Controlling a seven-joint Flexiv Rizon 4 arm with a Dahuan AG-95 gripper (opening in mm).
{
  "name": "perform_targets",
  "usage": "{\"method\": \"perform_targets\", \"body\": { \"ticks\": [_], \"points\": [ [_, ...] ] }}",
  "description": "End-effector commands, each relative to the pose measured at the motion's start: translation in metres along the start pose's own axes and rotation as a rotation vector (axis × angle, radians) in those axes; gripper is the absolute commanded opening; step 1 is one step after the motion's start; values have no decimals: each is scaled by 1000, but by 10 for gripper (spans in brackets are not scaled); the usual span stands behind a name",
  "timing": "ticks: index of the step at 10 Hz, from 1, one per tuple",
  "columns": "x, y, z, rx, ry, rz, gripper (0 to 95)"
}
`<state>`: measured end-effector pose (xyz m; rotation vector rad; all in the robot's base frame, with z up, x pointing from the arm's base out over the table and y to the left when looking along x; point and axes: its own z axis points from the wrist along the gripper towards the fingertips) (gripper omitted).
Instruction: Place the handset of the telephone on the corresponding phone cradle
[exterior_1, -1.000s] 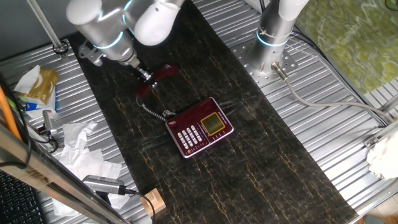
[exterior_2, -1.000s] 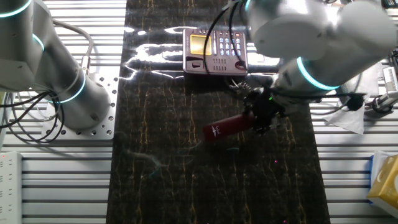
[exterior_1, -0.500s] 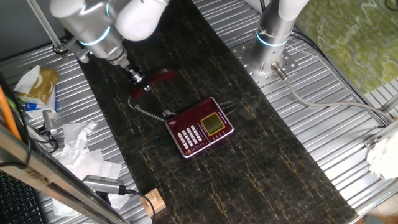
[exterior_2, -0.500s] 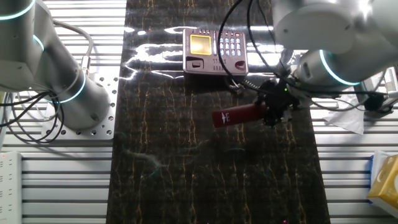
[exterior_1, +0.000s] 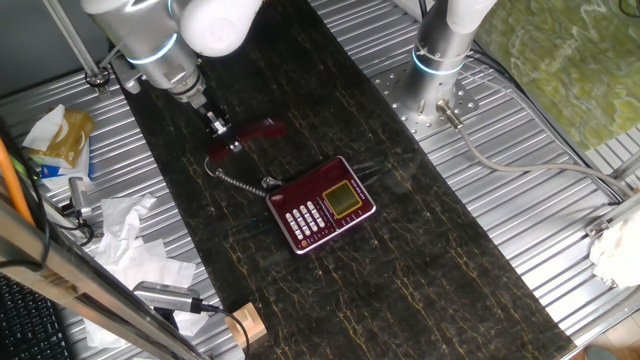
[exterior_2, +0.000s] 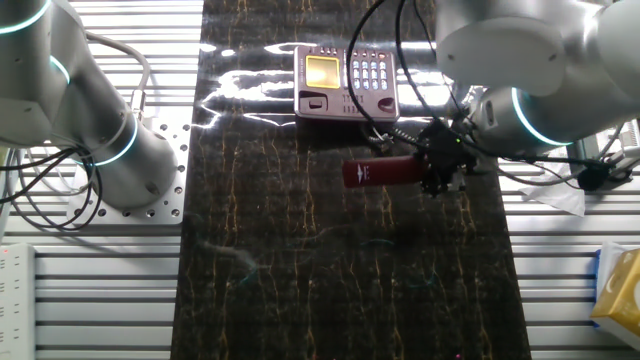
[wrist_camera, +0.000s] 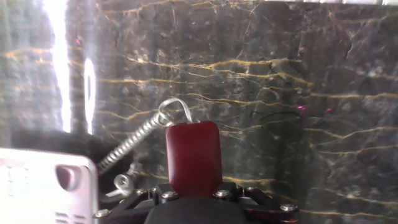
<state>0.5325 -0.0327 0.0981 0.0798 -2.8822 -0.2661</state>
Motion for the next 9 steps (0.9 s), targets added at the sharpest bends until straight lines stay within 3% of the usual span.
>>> {"method": "perform_targets", "body": {
  "ticks": [1,4,7,8,9],
  "points": [
    [1,6,2,-3,-24,11,0],
    [-2,14,2,-7,-37,33,0],
    [-6,24,2,-34,-37,64,0],
    [-8,27,3,-63,-34,86,0],
    [-10,30,3,-72,-31,94,0]
  ]
}}
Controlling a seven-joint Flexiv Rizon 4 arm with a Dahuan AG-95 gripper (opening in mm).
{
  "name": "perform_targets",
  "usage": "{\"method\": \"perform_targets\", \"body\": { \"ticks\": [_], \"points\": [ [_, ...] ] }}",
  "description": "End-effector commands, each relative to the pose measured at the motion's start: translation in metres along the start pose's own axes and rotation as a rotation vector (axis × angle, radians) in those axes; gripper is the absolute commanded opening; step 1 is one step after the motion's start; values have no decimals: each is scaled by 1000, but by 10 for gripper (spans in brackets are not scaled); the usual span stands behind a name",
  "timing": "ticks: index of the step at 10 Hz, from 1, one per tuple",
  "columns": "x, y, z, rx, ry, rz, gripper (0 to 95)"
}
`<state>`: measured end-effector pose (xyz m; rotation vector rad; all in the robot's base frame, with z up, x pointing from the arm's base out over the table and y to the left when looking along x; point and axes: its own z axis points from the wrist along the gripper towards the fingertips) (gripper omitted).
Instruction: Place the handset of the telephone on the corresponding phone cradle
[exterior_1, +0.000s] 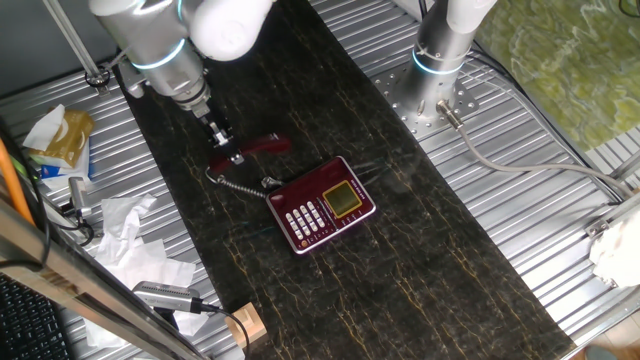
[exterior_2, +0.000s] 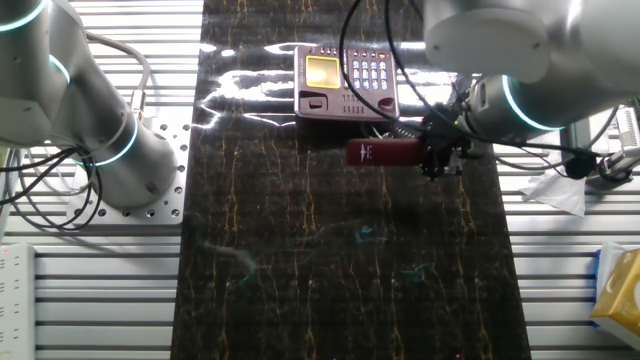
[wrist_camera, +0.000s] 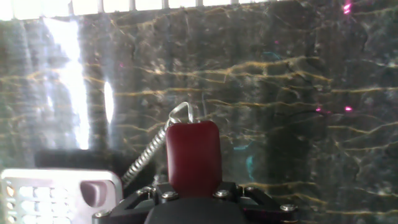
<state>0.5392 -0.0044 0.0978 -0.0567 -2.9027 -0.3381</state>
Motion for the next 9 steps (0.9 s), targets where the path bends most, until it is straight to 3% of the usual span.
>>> {"method": "perform_targets", "body": {
  "ticks": [1,3,4,5,9],
  "points": [
    [-3,7,-1,-12,11,12,0],
    [-4,10,-1,-9,29,14,0],
    [-4,11,-1,-6,62,37,0],
    [-4,11,-1,-8,73,42,0],
    [-8,19,-1,-18,84,88,0]
  ]
}}
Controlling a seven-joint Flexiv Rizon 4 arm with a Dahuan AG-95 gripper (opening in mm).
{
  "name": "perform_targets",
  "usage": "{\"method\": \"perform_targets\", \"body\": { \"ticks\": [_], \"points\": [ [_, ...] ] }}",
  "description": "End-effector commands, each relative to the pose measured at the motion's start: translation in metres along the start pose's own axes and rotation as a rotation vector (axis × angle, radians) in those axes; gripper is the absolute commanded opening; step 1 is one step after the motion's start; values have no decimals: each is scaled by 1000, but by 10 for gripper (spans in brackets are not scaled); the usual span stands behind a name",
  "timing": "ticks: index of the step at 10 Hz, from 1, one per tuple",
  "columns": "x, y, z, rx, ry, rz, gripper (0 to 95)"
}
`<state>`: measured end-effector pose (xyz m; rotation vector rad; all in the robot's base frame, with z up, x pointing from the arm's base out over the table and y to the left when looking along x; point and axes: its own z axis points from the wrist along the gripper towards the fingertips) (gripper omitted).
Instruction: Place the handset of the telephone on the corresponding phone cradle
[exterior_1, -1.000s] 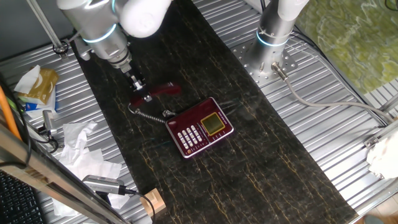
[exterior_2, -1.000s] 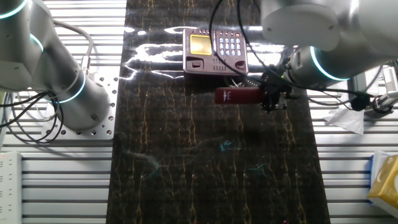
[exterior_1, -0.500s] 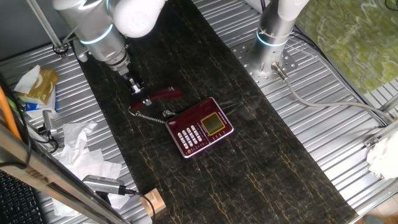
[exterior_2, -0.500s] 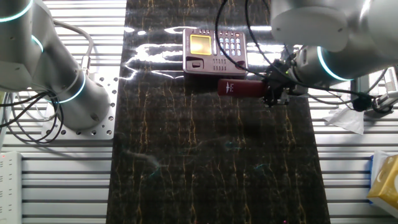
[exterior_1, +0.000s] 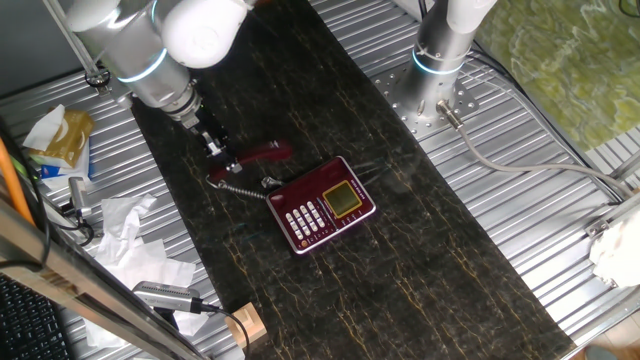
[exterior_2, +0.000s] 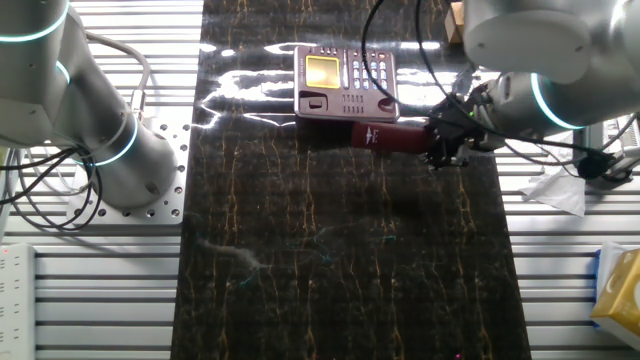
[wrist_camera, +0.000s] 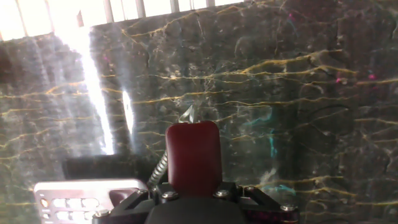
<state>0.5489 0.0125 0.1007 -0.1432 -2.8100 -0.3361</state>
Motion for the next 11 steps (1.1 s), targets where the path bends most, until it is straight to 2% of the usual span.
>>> {"method": "perform_targets", "body": {
  "ticks": [1,4,8,11],
  "points": [
    [1,2,0,-18,7,43,0],
    [1,3,0,-51,23,100,0],
    [1,3,0,-43,21,94,0],
    [1,3,0,-24,18,76,0]
  ]
}}
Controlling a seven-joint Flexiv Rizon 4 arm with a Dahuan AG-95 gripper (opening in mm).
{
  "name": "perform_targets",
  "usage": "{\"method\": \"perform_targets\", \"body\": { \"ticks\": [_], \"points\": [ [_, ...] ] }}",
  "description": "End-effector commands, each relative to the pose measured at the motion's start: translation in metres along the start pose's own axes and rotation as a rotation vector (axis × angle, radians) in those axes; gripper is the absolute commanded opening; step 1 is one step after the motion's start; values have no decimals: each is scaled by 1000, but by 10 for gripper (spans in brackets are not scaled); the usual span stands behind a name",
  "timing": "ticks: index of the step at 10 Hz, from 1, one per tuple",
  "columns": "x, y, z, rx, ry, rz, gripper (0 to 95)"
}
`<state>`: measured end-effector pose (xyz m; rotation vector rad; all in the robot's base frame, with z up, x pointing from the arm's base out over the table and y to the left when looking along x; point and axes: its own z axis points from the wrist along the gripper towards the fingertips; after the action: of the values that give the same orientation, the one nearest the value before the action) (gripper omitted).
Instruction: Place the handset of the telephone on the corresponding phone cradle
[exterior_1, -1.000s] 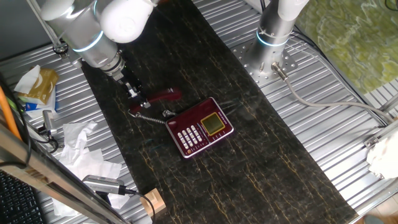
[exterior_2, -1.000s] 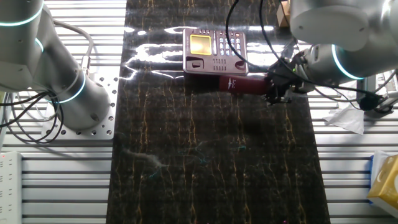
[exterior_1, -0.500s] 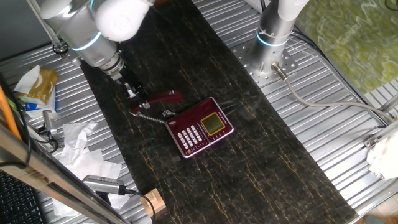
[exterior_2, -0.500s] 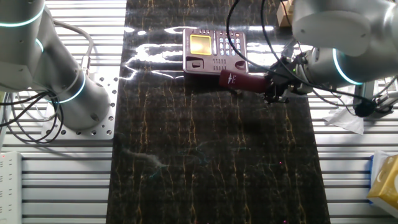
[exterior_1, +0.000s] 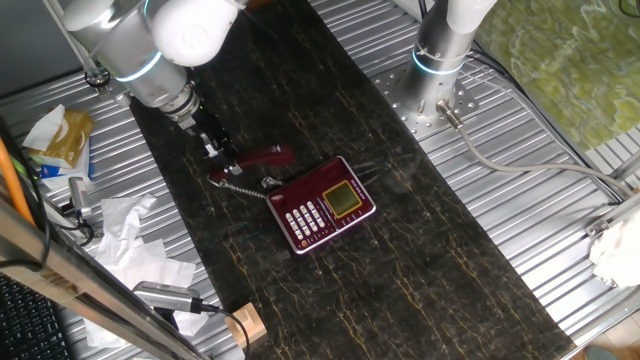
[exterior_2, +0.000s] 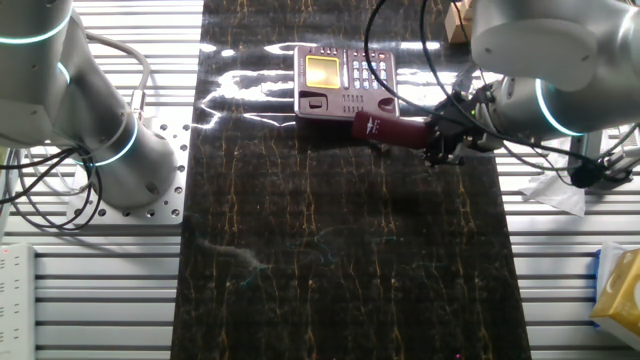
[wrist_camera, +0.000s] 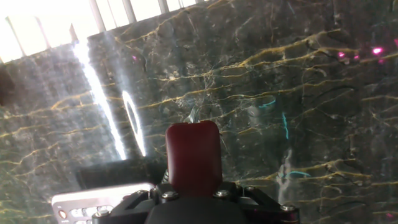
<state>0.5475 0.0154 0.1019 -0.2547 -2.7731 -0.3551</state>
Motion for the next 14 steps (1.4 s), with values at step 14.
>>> {"method": "perform_targets", "body": {
  "ticks": [14],
  "points": [
    [-1,1,0,29,-16,-27,0]
  ]
}}
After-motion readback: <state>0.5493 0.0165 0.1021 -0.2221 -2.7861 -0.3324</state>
